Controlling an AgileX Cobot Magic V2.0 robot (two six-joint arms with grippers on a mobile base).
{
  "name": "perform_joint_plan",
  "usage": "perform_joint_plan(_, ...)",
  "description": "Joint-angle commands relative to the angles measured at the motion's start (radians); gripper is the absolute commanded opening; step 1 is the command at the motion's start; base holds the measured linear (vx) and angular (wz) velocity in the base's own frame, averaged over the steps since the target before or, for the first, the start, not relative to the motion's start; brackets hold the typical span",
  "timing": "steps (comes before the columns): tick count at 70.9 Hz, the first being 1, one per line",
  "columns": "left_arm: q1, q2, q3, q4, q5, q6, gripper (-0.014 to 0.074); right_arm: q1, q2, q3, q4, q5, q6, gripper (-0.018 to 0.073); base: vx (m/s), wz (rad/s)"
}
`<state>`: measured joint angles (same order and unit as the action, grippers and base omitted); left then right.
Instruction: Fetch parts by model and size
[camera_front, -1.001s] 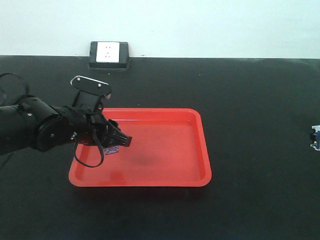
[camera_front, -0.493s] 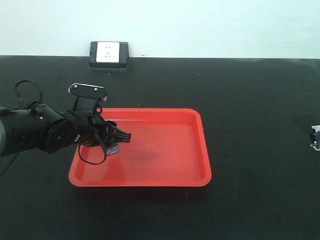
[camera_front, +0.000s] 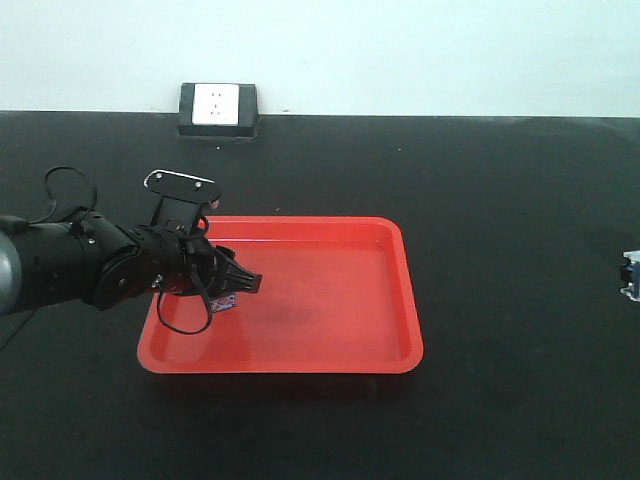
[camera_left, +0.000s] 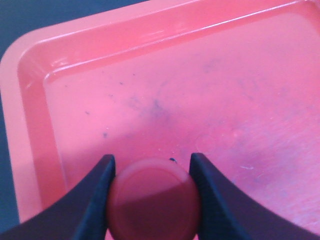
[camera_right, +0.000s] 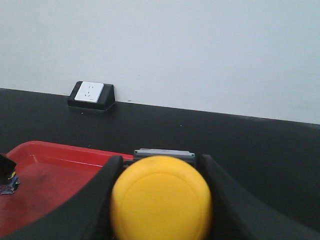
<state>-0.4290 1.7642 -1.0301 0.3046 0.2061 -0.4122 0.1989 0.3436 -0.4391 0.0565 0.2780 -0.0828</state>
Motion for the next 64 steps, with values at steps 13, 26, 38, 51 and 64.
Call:
perform_joint_plan(13,0.004,-0.043,-0.032,0.022,-0.045,-0.006,0.0398,-0.004,0.010,-0.030,-0.003,-0.082,-0.004,-0.0010,0.00,0.00)
perform_joint_plan(26,0.004,-0.043,-0.032,0.022,-0.023,-0.006,0.0413,-0.004,0.010,-0.030,-0.003,-0.082,-0.004,-0.0010,0.00,0.00)
perform_joint_plan(38,0.004,-0.056,-0.032,0.022,-0.009,-0.006,0.0413,-0.004,0.010,-0.030,-0.003,-0.083,-0.004,-0.0010,0.00,0.00)
perform_joint_plan(51,-0.001,-0.126,-0.032,0.021,-0.013,-0.005,0.0413,-0.004,0.010,-0.030,-0.003,-0.082,-0.004,-0.0010,0.00,0.00)
perform_joint_plan(64,-0.007,-0.257,-0.032,0.022,-0.020,0.012,0.0412,-0.004,0.010,-0.030,-0.003,-0.082,-0.004,-0.0010,0.00,0.00)
